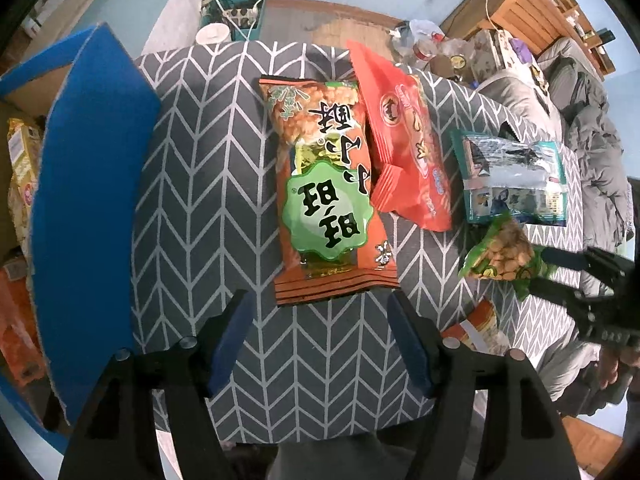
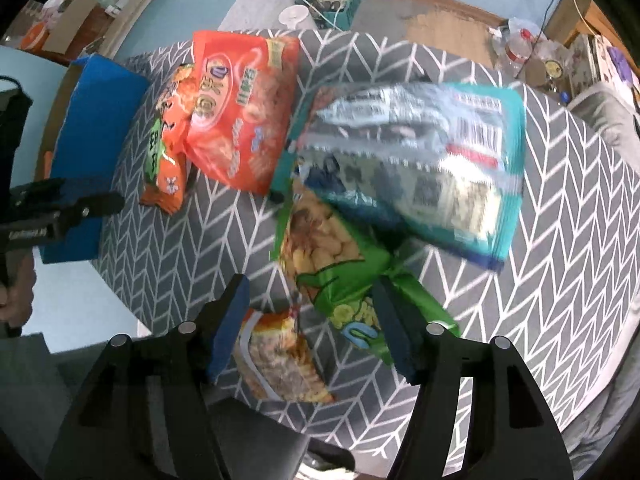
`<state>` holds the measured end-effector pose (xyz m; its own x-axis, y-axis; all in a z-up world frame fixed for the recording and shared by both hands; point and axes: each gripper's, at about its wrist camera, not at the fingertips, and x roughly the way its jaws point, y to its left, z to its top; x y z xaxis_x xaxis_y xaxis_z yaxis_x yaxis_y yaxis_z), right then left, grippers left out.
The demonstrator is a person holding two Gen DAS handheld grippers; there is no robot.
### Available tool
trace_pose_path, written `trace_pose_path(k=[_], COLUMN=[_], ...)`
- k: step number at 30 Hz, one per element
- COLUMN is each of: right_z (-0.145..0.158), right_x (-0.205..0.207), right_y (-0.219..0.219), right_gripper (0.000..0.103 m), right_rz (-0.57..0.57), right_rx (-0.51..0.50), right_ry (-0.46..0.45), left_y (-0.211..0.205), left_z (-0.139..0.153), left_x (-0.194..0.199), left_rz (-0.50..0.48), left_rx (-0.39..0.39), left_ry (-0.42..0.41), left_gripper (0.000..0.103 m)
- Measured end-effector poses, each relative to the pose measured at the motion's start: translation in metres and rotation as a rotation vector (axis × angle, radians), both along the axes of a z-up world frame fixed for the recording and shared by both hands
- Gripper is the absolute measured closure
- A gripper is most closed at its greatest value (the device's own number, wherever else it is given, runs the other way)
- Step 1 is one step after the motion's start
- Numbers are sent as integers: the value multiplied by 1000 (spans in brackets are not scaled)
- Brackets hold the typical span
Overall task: Organize snacks
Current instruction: 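Move both tools back over the snack bags on the table, then grasp the orange-green rice cracker bag with the left tool while the right tool grasps the green bean bag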
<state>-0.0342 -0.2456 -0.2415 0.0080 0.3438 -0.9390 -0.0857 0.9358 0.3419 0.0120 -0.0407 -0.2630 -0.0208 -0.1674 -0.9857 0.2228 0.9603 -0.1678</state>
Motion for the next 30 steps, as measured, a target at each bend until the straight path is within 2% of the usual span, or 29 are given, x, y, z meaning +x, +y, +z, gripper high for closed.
trace_pose_path(k=[2,4,6,9,13,22,24,26,30], right_z=[-2,-3,-5,-10,-20,-38,-38,-38,-34], right_x=[-6,-10,-10,-8,-3,1,4,4,8], right_y=[-1,0,2,5,8,11,10,9,6], right_gripper=[39,38,36,28,27,27,27,30,43], right_rz=[1,10,16,21,47,23,14,-2,-27], right_rx=[-12,-57,-84,-124,-194,-216,-216,-218,-201], right_ry=[9,6,-2,-13,-23,-3,2,-5,-16], left_y=[-1,-2,-3,-3,-5,-17,-22,-25,-32], left_z=[-3,-6,-10,-17,-24,-46,-53,-59,-64], left_x=[2,6,11,18,29,48,53,55,58], left_rz=[3,11,27,57,96,124,123,123,94], left_rx=[0,1,4,-2,-13,22,32,35,45], left_ry=[3,5,6,25,44,67,79,79,59], left_gripper=[31,24,24,24,24,20,15,15,17])
